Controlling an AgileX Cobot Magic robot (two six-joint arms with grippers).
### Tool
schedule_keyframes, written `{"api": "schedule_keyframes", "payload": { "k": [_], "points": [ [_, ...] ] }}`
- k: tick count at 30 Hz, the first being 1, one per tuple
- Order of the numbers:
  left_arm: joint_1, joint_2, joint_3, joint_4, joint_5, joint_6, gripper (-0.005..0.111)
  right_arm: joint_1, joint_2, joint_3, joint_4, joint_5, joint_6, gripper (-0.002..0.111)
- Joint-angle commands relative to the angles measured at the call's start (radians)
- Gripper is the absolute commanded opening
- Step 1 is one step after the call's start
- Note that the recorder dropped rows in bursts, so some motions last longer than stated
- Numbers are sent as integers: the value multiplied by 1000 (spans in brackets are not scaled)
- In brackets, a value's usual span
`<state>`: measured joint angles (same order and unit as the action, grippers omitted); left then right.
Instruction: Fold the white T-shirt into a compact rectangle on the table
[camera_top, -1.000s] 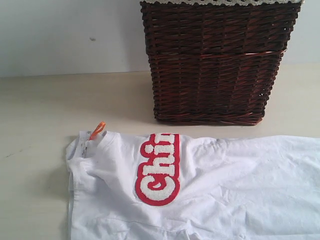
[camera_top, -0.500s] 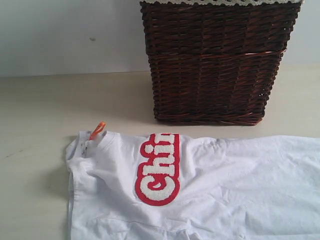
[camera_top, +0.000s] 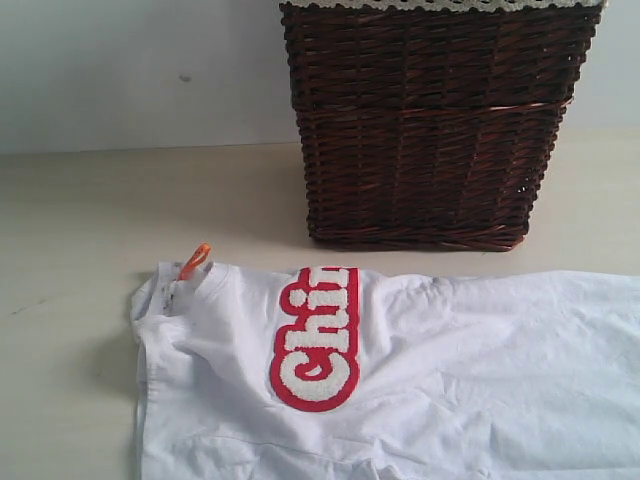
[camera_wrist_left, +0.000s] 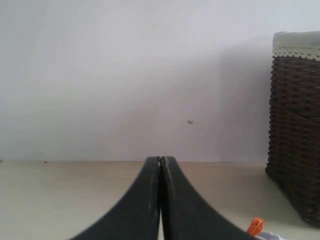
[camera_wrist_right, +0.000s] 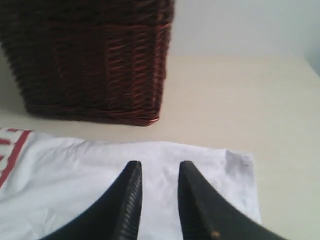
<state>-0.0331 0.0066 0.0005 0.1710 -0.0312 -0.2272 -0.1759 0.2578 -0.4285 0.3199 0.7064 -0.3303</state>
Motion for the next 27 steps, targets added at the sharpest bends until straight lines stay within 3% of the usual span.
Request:
{"api": "schedule_keyframes", "payload": {
  "k": [1, 3, 7, 16, 20, 27],
  "points": [
    [2, -7, -1, -4, -5, -7, 0, 0, -89, 46, -226, -108, 351, 21],
    [2, -7, -1, -4, -5, -7, 0, 0, -169, 114, -261, -215, 469, 19],
    [2, -7, -1, -4, -3, -7, 0, 2, -258, 247, -301, -344, 489, 14],
    [2, -7, -1, -4, -3, -7, 0, 2, -258, 380, -265, -329, 372, 7],
    [2, -7, -1, -4, -3, -7, 0, 2, -258, 429, -137, -309, 340, 7],
    [2, -7, -1, -4, -3, -7, 0, 28, -258, 429, -139, -393, 101, 7]
  ]
}}
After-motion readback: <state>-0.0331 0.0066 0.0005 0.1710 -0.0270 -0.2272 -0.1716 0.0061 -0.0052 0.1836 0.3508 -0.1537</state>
